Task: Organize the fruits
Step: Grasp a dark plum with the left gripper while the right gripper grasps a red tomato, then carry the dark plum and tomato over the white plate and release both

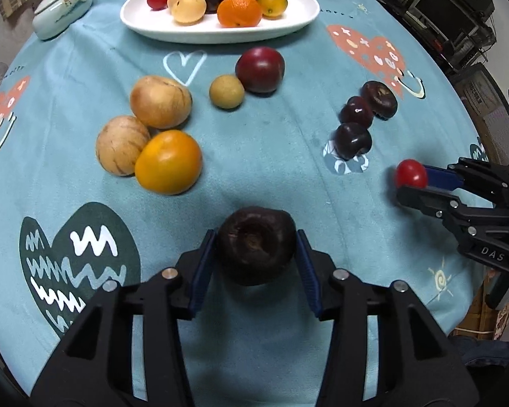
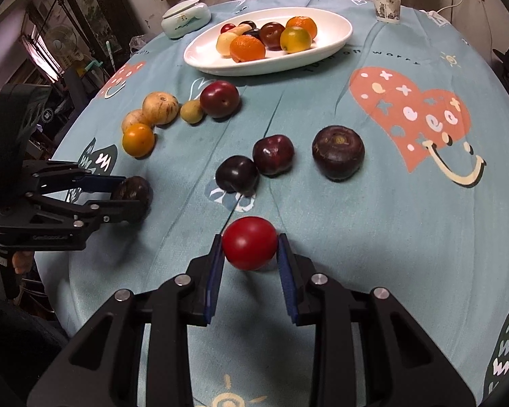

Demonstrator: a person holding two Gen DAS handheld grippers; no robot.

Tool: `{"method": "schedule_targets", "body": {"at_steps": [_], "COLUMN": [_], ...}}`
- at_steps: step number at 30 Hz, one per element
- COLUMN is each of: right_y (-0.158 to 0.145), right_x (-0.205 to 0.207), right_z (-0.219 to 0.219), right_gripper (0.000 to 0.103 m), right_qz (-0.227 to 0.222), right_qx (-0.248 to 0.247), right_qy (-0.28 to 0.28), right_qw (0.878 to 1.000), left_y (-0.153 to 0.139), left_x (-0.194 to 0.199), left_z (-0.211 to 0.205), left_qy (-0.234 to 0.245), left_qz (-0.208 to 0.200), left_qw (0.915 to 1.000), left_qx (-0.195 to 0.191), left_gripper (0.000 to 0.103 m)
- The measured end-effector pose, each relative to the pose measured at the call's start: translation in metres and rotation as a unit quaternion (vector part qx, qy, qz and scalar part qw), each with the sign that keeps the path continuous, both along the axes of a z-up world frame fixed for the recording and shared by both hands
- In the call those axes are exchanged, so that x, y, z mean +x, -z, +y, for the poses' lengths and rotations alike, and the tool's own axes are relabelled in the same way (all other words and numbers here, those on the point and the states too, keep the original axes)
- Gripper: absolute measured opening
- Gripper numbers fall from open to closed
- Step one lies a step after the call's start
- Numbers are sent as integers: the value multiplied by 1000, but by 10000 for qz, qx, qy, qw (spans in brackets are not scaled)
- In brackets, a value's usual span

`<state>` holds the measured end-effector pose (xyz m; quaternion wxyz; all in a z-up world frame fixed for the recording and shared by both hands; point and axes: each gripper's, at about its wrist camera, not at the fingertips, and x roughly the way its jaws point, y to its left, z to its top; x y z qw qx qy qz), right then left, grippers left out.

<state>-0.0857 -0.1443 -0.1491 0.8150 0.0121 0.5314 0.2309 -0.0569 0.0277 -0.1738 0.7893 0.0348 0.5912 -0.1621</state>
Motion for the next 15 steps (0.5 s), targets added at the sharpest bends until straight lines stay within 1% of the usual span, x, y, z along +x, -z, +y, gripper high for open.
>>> {"method": "schedule_targets", "body": {"at_steps": [3,8,15], "right_y": [2,0,3], "right_x": [1,-1,-9], "right_z": [3,12,21], "right_gripper": [31,31,32], "right_qz": [35,55,179], "right_qx": [25,154,271], "right_qy": [-29,-179,-305], "right_qw": [10000,9997,9990], "left_y": [-2,-17,-31], "left_x": [-2,-5,-3], "left_z": [1,8,1], "left_qy": [-67,-132,-44], "left_qz": [-7,-131,-252], "left_qw": [10000,9998,9996], "left_qx": [7,-62,-124], "left_gripper": [46,46,46]}}
